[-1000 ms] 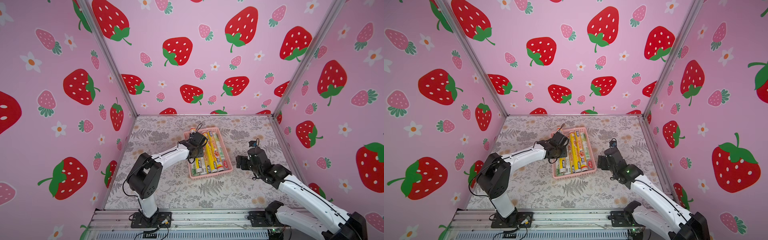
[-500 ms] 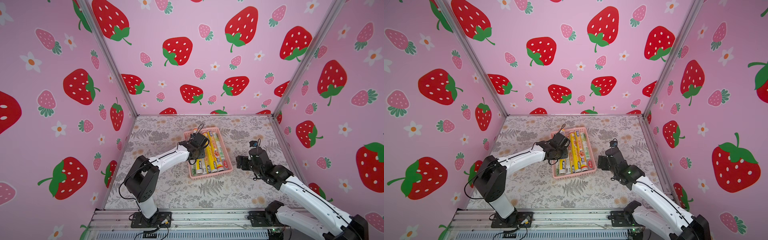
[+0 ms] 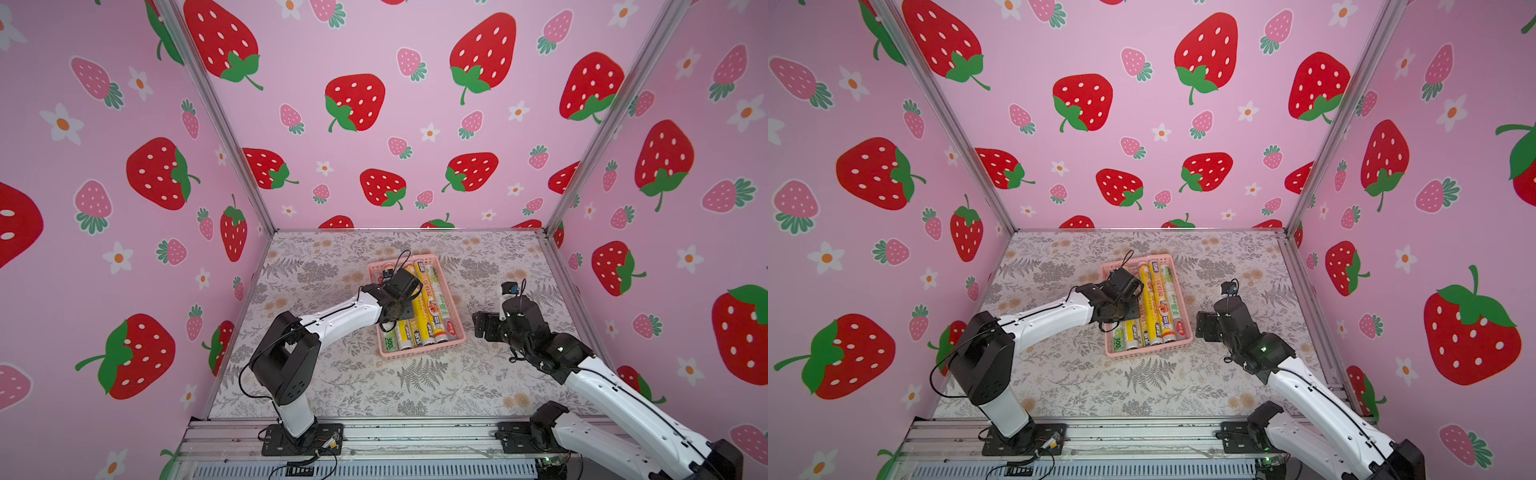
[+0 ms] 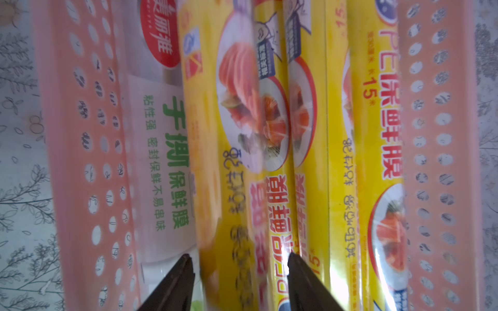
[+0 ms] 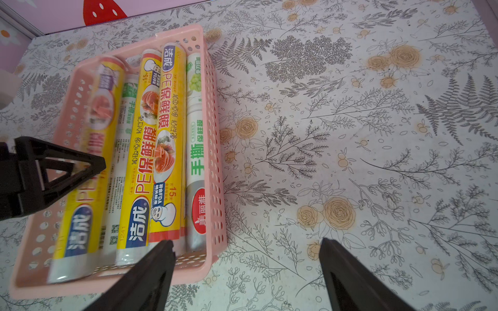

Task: Put the plastic wrap into the basket
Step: Place the plastic wrap in the basket, then reset both arms

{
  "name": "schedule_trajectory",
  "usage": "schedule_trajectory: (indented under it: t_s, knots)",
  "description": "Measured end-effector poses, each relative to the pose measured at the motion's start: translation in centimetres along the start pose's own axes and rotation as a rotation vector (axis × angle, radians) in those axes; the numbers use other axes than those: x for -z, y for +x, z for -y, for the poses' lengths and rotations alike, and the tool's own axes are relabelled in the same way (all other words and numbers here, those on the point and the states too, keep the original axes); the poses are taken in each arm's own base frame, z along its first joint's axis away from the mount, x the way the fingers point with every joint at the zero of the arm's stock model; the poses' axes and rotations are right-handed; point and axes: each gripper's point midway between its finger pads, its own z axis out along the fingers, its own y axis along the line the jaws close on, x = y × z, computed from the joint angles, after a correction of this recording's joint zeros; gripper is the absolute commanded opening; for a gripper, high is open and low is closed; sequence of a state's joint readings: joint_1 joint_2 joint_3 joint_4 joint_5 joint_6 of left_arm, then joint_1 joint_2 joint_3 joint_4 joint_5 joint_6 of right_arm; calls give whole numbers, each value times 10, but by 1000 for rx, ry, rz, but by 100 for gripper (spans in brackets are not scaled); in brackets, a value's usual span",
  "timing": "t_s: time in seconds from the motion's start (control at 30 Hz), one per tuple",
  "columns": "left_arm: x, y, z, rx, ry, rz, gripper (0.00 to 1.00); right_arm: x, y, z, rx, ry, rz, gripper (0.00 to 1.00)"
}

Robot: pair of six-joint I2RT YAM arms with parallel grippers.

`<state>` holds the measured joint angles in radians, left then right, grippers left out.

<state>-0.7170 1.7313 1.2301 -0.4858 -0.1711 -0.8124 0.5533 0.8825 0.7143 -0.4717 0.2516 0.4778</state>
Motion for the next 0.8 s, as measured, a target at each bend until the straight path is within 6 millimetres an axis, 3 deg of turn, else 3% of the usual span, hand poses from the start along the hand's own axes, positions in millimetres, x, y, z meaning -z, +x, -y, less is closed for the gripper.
schedule_trajectory:
  t_s: [0.23, 0.33, 0.43, 0.53, 0.6, 0.8]
  knots:
    - [4, 2, 2, -37, 3, 9, 82, 0, 0, 2, 3, 11, 2, 100]
    - [25, -8, -2, -70, -4, 84, 90, -1, 1, 11, 1, 53, 16, 100]
    - [62, -26, -16, -96, -23, 224, 99, -1, 2, 25, -3, 120, 44, 100]
    - [96, -41, -48, -105, -87, 383, 100, 0, -1, 41, -4, 204, 85, 100]
    - [108, -46, -76, -109, -158, 469, 100, -1, -2, 52, -1, 265, 111, 100]
    - [114, -44, -176, -95, -434, 610, 100, -8, -9, 89, 61, 462, 193, 100]
